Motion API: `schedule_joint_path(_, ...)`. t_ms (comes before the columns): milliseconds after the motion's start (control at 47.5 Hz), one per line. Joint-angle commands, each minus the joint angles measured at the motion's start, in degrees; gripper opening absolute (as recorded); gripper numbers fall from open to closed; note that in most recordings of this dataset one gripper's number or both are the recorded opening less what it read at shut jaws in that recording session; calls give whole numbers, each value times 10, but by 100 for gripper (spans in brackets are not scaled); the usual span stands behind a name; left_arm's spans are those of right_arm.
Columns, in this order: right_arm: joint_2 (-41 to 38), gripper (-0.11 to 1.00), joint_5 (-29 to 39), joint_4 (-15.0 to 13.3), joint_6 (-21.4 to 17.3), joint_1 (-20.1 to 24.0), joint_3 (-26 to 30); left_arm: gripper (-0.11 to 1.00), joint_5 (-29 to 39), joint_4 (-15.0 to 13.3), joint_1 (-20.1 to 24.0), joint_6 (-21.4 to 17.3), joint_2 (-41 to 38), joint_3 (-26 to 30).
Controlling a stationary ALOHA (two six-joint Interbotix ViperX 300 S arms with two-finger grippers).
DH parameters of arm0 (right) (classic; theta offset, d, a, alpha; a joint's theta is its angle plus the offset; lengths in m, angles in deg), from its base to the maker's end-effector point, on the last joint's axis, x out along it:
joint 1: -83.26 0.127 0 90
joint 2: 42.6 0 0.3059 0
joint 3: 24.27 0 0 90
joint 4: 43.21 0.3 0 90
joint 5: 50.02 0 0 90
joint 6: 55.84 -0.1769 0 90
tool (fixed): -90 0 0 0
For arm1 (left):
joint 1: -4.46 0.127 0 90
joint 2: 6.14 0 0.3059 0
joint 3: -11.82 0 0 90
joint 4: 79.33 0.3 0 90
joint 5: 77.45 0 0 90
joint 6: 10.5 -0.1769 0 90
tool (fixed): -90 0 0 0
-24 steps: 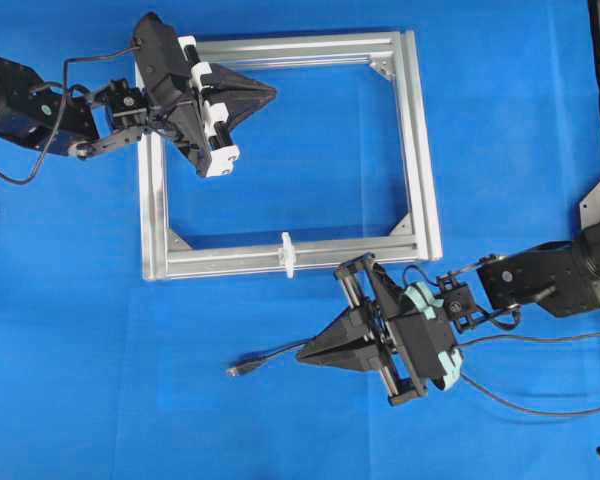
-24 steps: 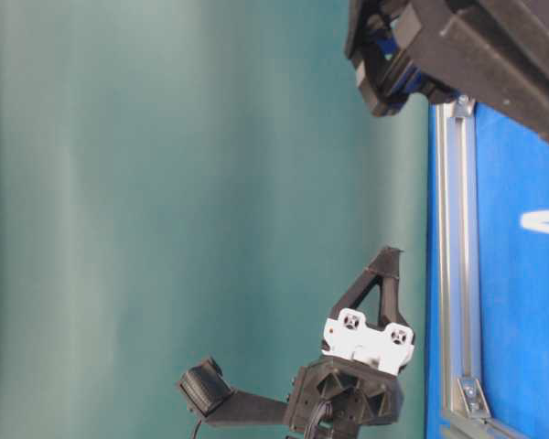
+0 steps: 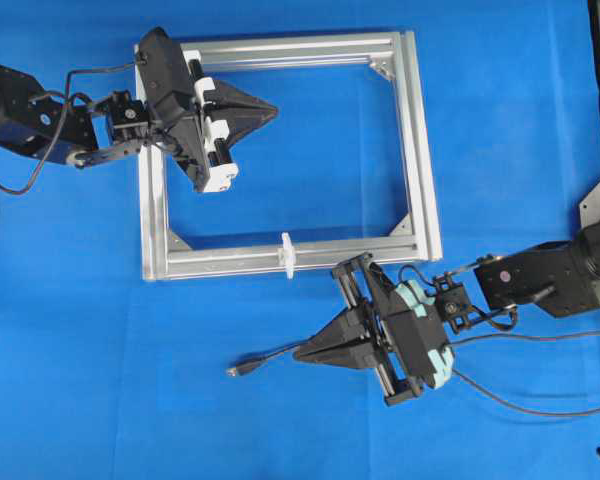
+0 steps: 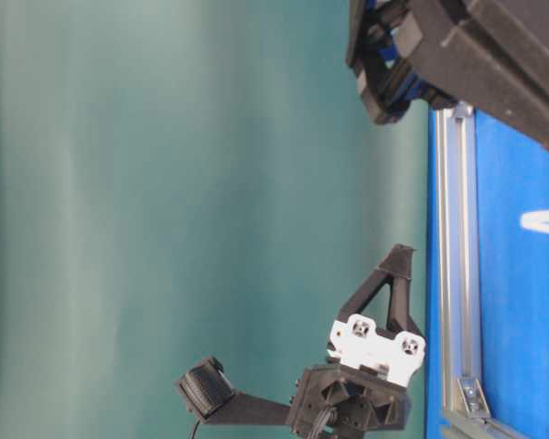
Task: Insert the wire through the string loop located in the center.
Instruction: 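Move the open right gripper over the black USB cable's plug end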
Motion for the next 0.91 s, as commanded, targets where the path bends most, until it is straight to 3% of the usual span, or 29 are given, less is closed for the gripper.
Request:
schedule_joint_path(0, 19, -4, 5, -1, -5, 2, 13, 0, -3, 1, -2, -1, 18, 4)
schedule_joint_path(232, 17, -4, 15, -1, -22, 3, 18, 0, -3, 1, -2, -1, 18, 4)
schedule_joint_path(316, 13, 2, 25, -1, -31, 5, 23, 0, -3, 1, -2, -1, 18, 4)
schedule_joint_path(400, 4, 18, 46, 0, -35, 9, 33, 0, -3, 1, -2, -1, 18, 4)
schedule_joint_path(590, -4, 74, 68, 1, -35, 11, 48, 0, -2, 1, -1, -1, 18, 4)
schedule_joint_path(653, -4, 87, 69, 1, -35, 12, 48, 0, -3, 1, -2, -1, 18, 4)
schedule_joint_path(758, -4, 80, 69, 4, -35, 12, 48, 0, 0, 1, -2, -1, 18, 4)
schedule_joint_path(885, -7, 82, 72, 11, -35, 12, 51, 0, 4, 1, -2, -1, 18, 4)
